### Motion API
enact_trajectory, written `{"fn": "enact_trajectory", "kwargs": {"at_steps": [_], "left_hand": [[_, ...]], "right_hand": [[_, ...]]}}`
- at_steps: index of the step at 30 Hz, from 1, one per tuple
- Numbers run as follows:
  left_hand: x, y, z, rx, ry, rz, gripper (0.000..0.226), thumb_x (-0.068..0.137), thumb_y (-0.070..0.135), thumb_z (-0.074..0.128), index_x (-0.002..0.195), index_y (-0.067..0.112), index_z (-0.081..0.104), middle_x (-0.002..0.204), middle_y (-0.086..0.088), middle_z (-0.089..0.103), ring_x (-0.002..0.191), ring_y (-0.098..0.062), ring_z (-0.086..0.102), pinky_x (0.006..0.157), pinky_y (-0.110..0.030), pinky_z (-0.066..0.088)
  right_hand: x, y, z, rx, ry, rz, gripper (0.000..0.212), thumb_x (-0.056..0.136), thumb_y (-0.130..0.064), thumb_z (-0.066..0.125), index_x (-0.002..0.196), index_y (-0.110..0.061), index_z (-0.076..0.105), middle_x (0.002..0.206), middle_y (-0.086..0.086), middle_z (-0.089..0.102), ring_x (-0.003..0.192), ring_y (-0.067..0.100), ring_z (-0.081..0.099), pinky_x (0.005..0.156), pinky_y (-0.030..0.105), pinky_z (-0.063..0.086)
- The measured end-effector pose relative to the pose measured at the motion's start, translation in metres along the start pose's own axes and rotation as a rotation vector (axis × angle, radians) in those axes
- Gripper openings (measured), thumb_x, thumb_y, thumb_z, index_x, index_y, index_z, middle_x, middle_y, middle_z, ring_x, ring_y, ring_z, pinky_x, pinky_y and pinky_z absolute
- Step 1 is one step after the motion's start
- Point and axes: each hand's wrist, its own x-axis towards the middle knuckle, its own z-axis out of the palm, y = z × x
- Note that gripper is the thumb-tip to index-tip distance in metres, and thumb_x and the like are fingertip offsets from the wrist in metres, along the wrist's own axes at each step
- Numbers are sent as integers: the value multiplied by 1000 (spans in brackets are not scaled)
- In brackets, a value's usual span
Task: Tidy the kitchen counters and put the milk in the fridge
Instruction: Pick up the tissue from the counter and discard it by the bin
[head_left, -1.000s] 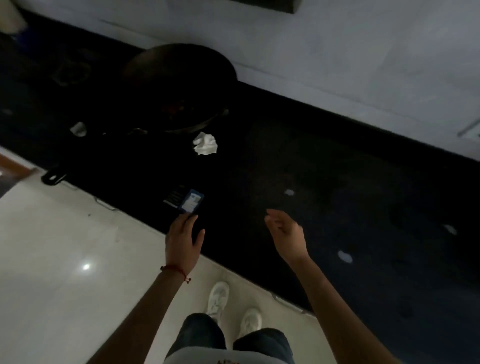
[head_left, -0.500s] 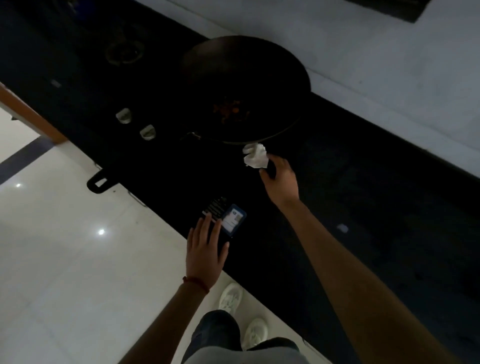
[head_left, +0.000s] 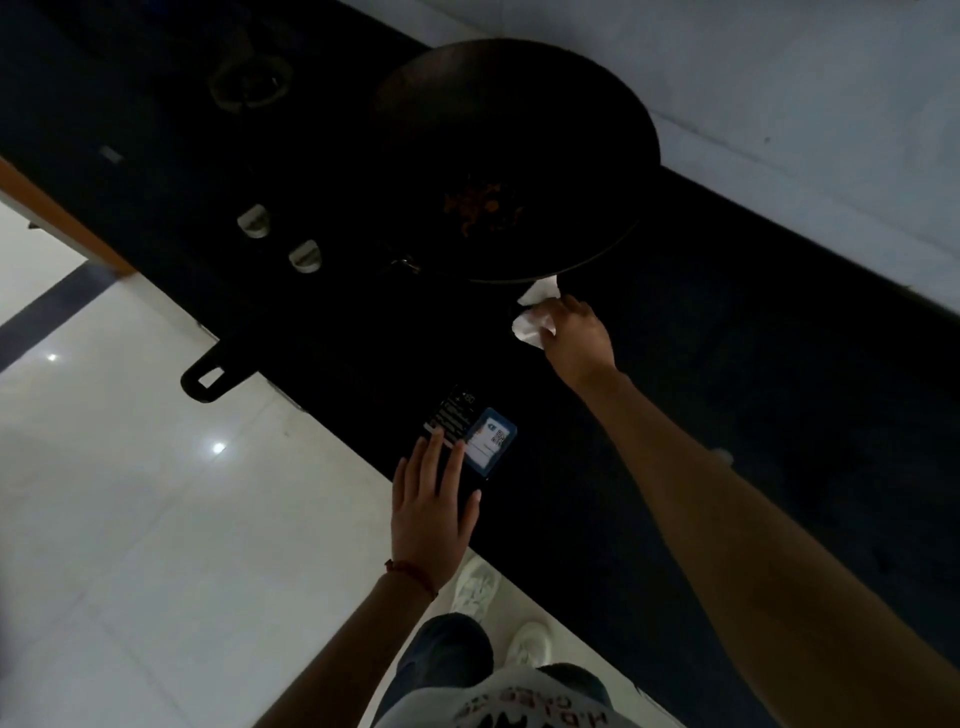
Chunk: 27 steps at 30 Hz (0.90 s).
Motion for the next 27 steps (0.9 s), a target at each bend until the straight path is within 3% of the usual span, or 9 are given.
{"fn": "enact_trajectory", "kwargs": {"at_steps": [7,11,14,18,21,27], "left_hand": [[0,-2,-3,-9,-4,45,59,92,51,14,133,15,36,137,-19,46,130,-28,28,103,-48,36],[1,-4,-8,-68,26,82,59,92,52,16,128,12,41,135,-21,45,128,-28,29,99,-50,43],[2,0,-14,-67,51,134,59,91,52,17,126,12,43,137,-15,35,130,-29,27,101,-51,41],[7,22,-18,-100,20,323,54,92,51,20,125,16,45,139,-12,35,130,-27,30,102,-44,36],[11,49,-14,-132,-66,481,53,92,51,22,123,15,47,137,-14,44,131,-24,31,103,-40,37],[6,118,1,-94,-278,807,66,90,56,16,118,10,55,126,-14,57,124,-28,46,99,-43,43]], "right_hand": [[-19,3,1,151,92,68,26,91,-11,45,108,-8,64,104,17,63,90,31,63,74,34,53],[-54,8,-5,299,172,164,21,92,-13,47,102,-6,64,98,15,64,84,24,62,65,27,45],[-88,14,-16,424,228,249,22,93,-14,47,106,-9,64,101,11,65,88,22,63,70,25,47],[-142,29,-33,561,280,400,25,94,-23,48,114,-23,61,89,-6,62,77,4,60,65,18,46],[-196,46,-44,569,425,536,20,91,-18,55,108,-19,65,75,-20,54,67,-7,58,58,7,43],[-327,72,-57,546,727,863,9,83,-12,64,91,-11,69,74,-14,58,64,-1,60,62,3,45]]}}
